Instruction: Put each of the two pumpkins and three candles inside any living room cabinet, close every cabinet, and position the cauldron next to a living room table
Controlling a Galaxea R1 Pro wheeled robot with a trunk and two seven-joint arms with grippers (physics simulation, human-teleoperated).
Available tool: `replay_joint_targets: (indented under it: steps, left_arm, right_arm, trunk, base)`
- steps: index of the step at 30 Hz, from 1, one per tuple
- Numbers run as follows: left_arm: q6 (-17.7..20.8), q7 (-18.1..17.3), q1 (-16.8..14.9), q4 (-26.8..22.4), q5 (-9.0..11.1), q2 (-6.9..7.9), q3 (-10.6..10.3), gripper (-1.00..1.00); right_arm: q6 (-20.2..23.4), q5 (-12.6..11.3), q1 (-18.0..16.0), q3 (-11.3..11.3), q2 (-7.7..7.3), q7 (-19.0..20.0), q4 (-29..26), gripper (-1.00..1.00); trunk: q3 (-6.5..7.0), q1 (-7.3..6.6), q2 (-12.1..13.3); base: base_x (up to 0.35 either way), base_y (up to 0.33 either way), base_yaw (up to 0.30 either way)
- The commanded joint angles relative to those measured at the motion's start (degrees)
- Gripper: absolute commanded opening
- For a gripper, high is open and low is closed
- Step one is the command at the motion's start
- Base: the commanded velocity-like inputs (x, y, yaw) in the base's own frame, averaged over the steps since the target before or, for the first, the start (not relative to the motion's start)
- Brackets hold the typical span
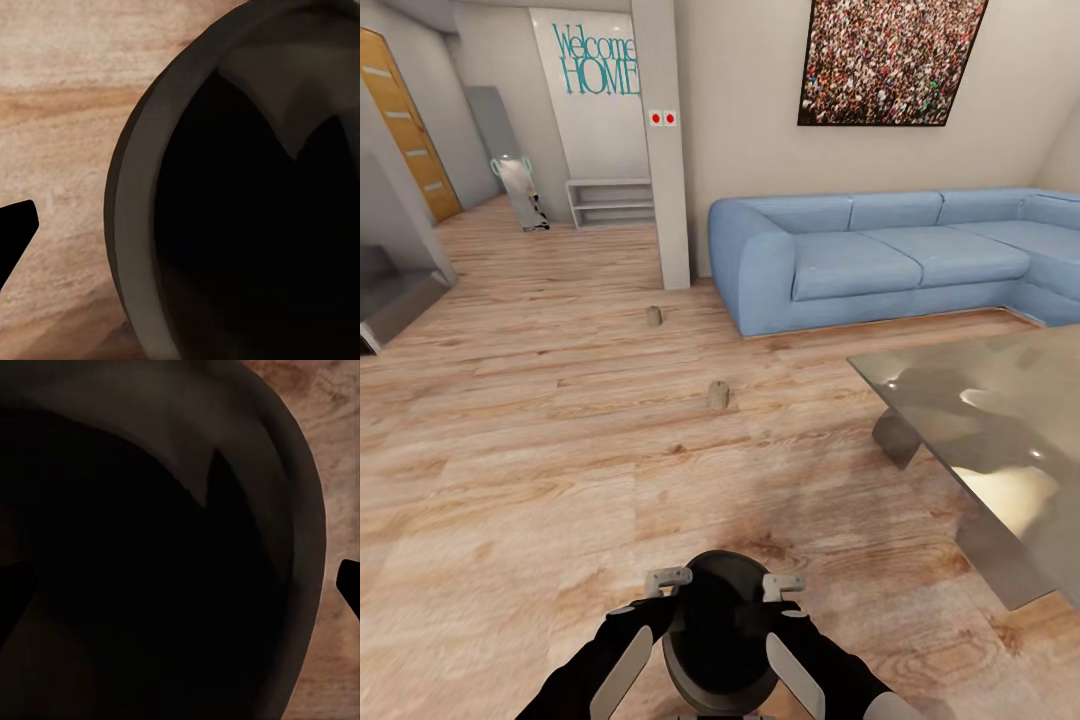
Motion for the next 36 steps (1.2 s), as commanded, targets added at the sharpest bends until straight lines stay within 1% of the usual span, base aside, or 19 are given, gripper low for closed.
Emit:
replay_joint_targets:
  steps: [1, 10, 14, 20, 23, 26, 30, 36]
  left_arm:
    - [0.12, 0.56, -0.03, -0.1, 0.6, 0.03, -0.19, 1.0]
    - [0.09, 0.56, -0.03, -0.18, 0.6, 0.1, -0.19, 1.0]
    - [0.05, 0.58, -0.03, -0.18, 0.6, 0.15, -0.15, 1.0]
    - [0.02, 0.66, -0.03, -0.18, 0.6, 1.11, -0.11, 1.0]
    - [-0.09, 0.61, -0.03, -0.18, 0.6, 1.28, -0.11, 1.0]
    - [-0.14, 0.61, -0.03, -0.18, 0.6, 1.33, -0.11, 1.0]
    - [-0.22, 0.59, -0.03, -0.12, 0.6, 1.34, -0.11, 1.0]
    - [-0.4, 0.62, -0.03, 0.16, 0.6, 1.35, -0.11, 1.0]
  right_arm:
    - [0.15, -0.44, -0.05, 0.3, -0.04, -0.49, -0.1, 1.0]
    - [0.09, -0.47, -0.06, 0.15, -0.04, -0.51, -0.02, 1.0]
    - [-0.59, -0.53, -0.06, 0.14, -0.04, -0.51, 0.05, 1.0]
    - [-0.89, -0.56, -0.05, 0.14, -0.04, -0.51, 0.08, 1.0]
    - [-0.91, -0.56, -0.04, 0.14, -0.04, -0.51, 0.1, 1.0]
    - [-0.93, -0.56, -0.07, 0.13, -0.03, -0.51, 0.27, 1.0]
    - [-1.12, -0.56, -0.05, 0.12, -0.01, -0.41, 2.34, 1.0]
    - [-2.92, -0.56, -0.08, 0.1, 0.01, -0.46, 5.66, 1.0]
  trunk:
    - [-0.05, -0.01, -0.02]
    - [-0.05, -0.01, -0.02]
    - [-0.05, -0.01, -0.02]
    - [-0.05, -0.01, -0.02]
    - [-0.05, -0.01, -0.02]
    - [-0.59, 0.65, -1.22]
    - [-1.3, 1.53, -2.83]
    - [-1.3, 1.53, -2.83]
  base:
    - [0.0, 0.0, 0.0]
    - [0.0, 0.0, 0.0]
    - [0.0, 0.0, 0.0]
    - [0.0, 0.0, 0.0]
    - [0.0, 0.0, 0.0]
    - [0.0, 0.0, 0.0]
    - [0.0, 0.0, 0.0]
    - [0.0, 0.0, 0.0]
